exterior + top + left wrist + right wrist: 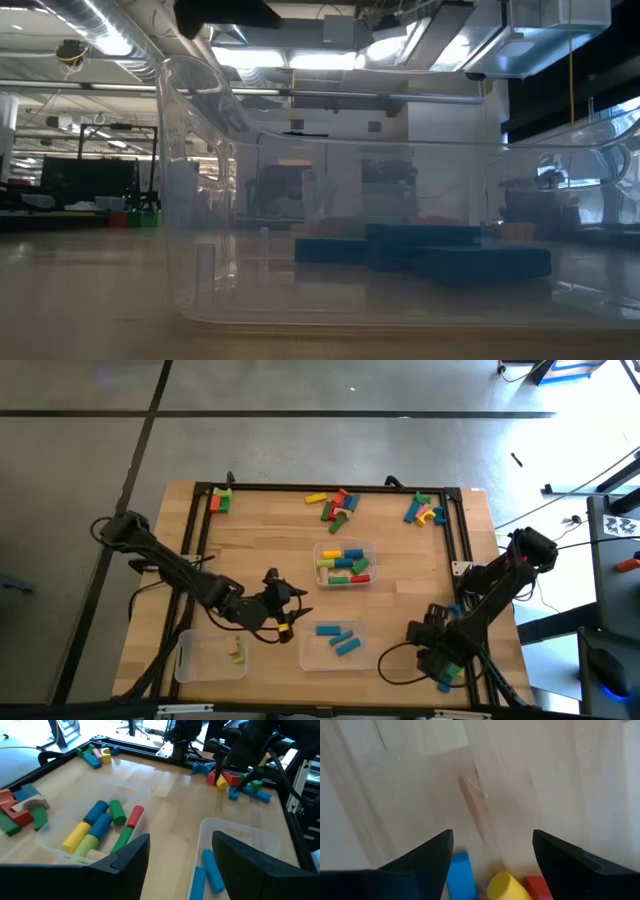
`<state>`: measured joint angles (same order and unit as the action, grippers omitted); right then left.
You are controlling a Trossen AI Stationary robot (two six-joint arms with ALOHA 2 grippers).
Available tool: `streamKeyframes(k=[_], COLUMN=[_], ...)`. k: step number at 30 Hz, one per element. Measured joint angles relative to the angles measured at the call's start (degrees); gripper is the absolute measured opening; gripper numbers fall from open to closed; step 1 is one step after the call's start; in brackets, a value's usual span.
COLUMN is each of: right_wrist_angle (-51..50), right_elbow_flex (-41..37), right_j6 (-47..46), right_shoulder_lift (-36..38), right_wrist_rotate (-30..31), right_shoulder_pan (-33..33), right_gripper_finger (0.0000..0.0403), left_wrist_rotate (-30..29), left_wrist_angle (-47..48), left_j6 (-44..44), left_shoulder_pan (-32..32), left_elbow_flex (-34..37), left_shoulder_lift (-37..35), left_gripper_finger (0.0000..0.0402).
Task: Sort blocks by size
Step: Put the red arch block into the bottom left transparent bin
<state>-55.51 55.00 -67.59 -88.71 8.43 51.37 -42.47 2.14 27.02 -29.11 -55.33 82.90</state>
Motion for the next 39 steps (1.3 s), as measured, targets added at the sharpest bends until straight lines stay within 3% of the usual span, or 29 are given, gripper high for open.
streamKeyframes(k=[12,28,31,39], right_wrist_angle=[4.61,15.04,17.62,16.94], right_elbow_flex=[-1.86,-1.86,-1.85,-1.81], right_j6=[0.72,0.79,0.63,-2.3], right_shoulder_lift=[0.0,0.0,0.0,0.0], right_wrist_rotate=[-0.07,-0.09,2.23,-9.49], right_shoulder_pan=[0.0,0.0,0.0,3.97], right_gripper_finger=[0.0273,0.0273,0.0273,0.0273], left_wrist_rotate=[-0.07,-0.08,-0.08,-0.07], left_wrist_angle=[-4.98,-4.64,-4.57,-4.55], left_j6=[-0.54,-3.19,-3.56,-4.68], left_shoulder_pan=[0.39,0.4,0.4,0.29], left_elbow_flex=[-0.02,-0.02,-0.02,-0.02], left_shoulder_lift=[2.08,2.01,2.01,2.01], left_gripper_finger=[0.021,0.021,0.021,0.021])
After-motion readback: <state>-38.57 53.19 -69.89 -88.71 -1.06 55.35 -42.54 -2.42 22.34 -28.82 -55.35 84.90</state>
